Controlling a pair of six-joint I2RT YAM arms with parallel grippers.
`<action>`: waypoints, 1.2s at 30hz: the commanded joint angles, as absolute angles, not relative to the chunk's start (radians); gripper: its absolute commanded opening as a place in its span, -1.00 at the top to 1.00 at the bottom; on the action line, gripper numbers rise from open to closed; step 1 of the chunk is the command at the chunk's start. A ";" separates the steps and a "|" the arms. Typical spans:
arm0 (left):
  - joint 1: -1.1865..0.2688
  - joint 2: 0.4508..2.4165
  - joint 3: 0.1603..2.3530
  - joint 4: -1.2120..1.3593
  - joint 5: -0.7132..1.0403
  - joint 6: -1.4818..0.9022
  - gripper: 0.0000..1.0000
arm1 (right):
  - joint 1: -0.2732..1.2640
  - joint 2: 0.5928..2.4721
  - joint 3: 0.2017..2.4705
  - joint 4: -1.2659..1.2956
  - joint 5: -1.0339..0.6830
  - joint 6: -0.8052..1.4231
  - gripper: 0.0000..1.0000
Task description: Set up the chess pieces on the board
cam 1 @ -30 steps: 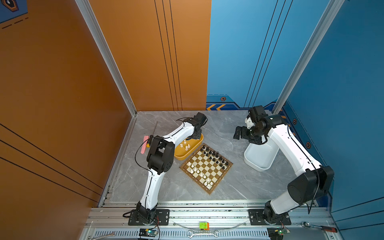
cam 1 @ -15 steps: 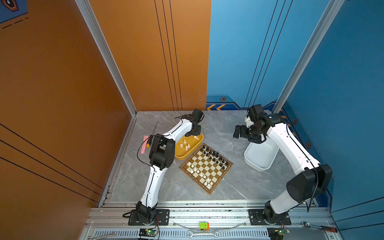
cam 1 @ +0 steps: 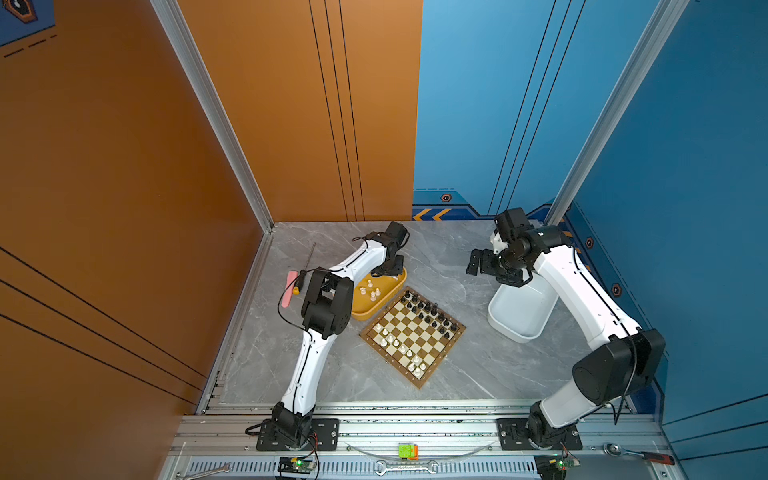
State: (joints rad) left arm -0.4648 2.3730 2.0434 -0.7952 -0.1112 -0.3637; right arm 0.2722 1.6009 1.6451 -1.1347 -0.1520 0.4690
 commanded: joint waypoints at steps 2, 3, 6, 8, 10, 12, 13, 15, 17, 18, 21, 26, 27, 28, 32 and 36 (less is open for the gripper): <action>-0.462 2.405 2.053 -0.818 -0.077 -0.380 0.41 | 0.281 1.613 1.670 -1.176 -0.117 0.479 -0.99; -0.462 2.407 2.049 -0.819 -0.075 -0.380 0.41 | 0.282 1.611 1.671 -1.178 -0.114 0.480 -0.99; -0.460 2.408 2.039 -0.819 -0.075 -0.380 0.42 | 0.283 1.606 1.667 -1.181 -0.109 0.480 -1.00; -0.460 2.407 2.036 -0.819 -0.075 -0.380 0.44 | 0.282 1.603 1.668 -1.183 -0.106 0.481 -1.00; -0.460 2.407 2.036 -0.819 -0.073 -0.380 0.44 | 0.282 1.601 1.667 -1.184 -0.106 0.482 -1.00; -0.459 2.408 2.036 -0.818 -0.072 -0.380 0.45 | 0.283 1.599 1.670 -1.186 -0.104 0.482 -0.99; -0.460 2.407 2.036 -0.819 -0.073 -0.379 0.48 | 0.284 1.598 1.671 -1.186 -0.103 0.481 -0.99; -0.460 2.404 2.036 -0.819 -0.073 -0.379 0.57 | 0.284 1.597 1.671 -1.187 -0.101 0.480 -1.00; -0.457 2.402 2.037 -0.819 -0.072 -0.380 0.67 | 0.284 1.596 1.669 -1.187 -0.101 0.480 -0.99; -0.458 2.401 2.034 -0.818 -0.071 -0.379 0.69 | 0.284 1.594 1.669 -1.187 -0.102 0.480 -0.99; -0.456 2.393 2.031 -0.819 -0.072 -0.379 0.75 | 0.285 1.594 1.668 -1.187 -0.101 0.479 -1.00; -0.448 2.365 2.042 -0.820 -0.063 -0.384 0.78 | 0.293 1.591 1.662 -1.184 -0.107 0.473 -0.99; -0.444 2.354 2.045 -0.821 -0.059 -0.386 0.78 | 0.296 1.588 1.661 -1.182 -0.111 0.470 -0.99; -0.441 2.339 2.046 -0.820 -0.056 -0.391 0.77 | 0.300 1.582 1.655 -1.171 -0.116 0.465 -1.00; -0.421 2.279 2.056 -0.824 -0.035 -0.416 0.76 | 0.311 1.539 1.593 -1.087 -0.165 0.459 -0.96; -0.395 2.221 2.063 -0.834 0.013 -0.463 0.76 | 0.328 1.499 1.511 -0.972 -0.252 0.456 -0.80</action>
State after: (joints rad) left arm -0.4168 2.3100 2.0434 -0.8074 -0.0357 -0.4183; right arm 0.3126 1.5368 1.5547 -1.0611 -0.1867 0.4679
